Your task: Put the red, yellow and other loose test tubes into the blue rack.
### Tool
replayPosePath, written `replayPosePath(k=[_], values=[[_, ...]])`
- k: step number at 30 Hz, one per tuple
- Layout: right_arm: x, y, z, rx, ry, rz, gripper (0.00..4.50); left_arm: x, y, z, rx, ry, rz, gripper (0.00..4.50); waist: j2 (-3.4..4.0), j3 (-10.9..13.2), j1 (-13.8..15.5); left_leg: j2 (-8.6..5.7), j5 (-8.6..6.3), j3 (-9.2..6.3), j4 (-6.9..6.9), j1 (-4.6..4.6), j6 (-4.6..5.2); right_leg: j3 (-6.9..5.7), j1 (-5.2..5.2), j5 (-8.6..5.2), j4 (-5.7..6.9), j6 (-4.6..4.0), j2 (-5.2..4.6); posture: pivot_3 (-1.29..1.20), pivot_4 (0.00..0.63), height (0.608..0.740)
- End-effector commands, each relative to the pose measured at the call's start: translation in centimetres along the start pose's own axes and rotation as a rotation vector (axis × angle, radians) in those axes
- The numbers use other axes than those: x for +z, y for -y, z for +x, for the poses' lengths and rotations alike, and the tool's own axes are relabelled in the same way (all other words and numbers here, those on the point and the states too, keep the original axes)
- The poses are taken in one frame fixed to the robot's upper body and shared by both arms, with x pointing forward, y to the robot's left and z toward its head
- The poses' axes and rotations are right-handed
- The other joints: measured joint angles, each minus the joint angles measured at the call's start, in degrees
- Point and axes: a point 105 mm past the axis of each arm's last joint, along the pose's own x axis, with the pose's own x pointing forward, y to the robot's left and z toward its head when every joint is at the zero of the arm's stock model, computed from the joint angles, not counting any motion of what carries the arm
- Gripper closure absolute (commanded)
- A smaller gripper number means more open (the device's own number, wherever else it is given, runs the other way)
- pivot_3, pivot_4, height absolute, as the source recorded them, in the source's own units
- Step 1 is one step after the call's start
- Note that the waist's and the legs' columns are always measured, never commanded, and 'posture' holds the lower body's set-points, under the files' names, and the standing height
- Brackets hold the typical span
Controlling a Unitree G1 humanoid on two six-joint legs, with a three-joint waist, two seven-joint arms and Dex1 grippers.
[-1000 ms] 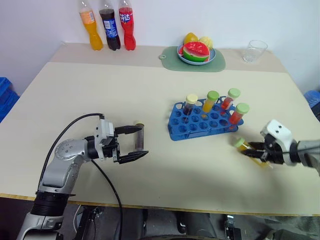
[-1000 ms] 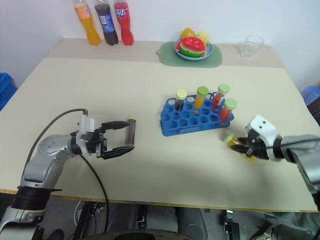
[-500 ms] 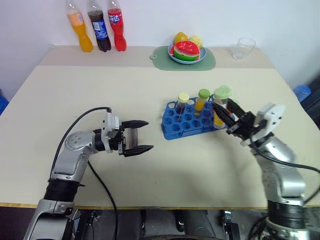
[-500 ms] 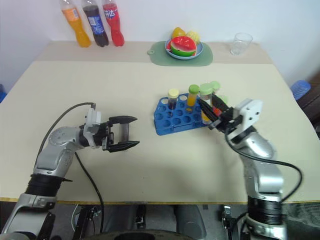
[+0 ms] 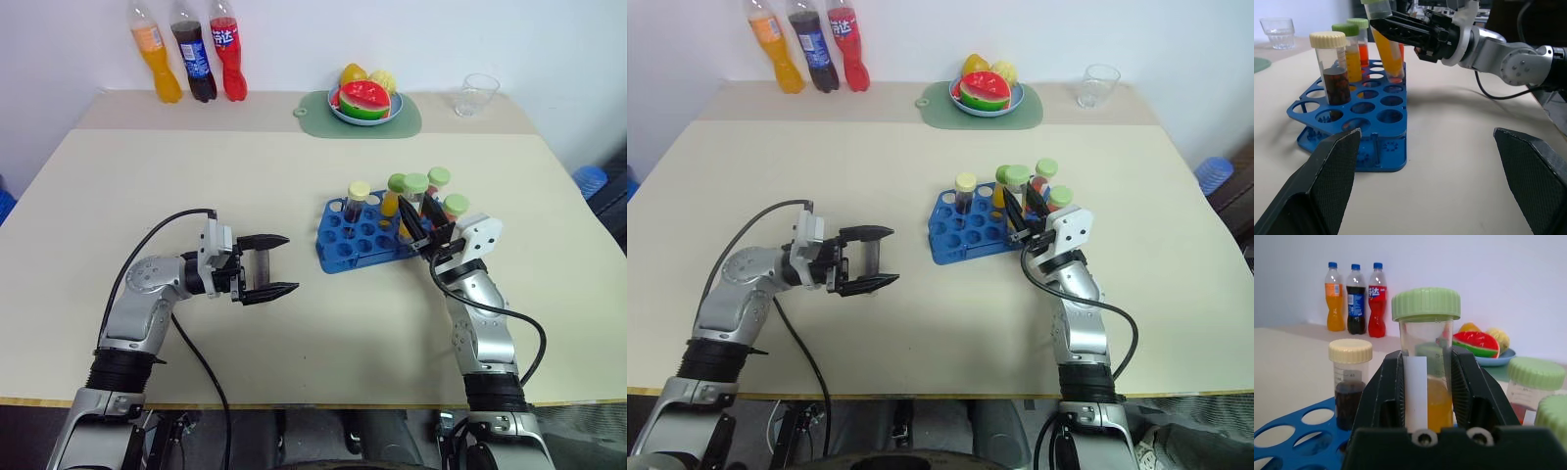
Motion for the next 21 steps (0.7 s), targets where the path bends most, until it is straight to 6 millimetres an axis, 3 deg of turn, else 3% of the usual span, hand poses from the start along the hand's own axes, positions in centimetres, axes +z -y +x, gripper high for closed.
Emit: replayPosePath(k=[1, 17, 21], values=[[-0.2, 0.0, -0.1, -0.002, 0.013, -0.008, 3.70, 1.1, -0.1, -0.2, 0.006, 0.025, 0.046, 0.00, 0.00, 0.00, -0.01, 0.00, 0.00, 0.00, 0.00, 0.00, 0.00, 0.00, 0.01, 0.00, 0.00, 0.00, 0.00, 0.00, 0.150, 0.740], [-2.0, -2.4, -0.3, 0.074, -0.018, 0.069, 3.70, 1.1, 0.1, -0.2, 0.015, 0.028, 0.039, 0.00, 0.00, -0.01, -0.23, 0.03, 0.00, -0.01, -0.01, 0.07, 0.00, 0.01, 0.04, 0.00, 0.07, -0.01, 0.01, 0.00, 0.150, 0.740], [-1.8, -1.5, -0.6, 0.062, -0.022, -0.032, 1.78, 1.2, 0.2, -0.1, 0.026, 0.038, 0.026, 0.00, 0.02, 0.00, -0.19, 0.03, 0.00, 0.00, -0.01, 0.07, 0.00, 0.00, 0.04, 0.00, 0.06, -0.01, 0.01, 0.00, 0.150, 0.740]])
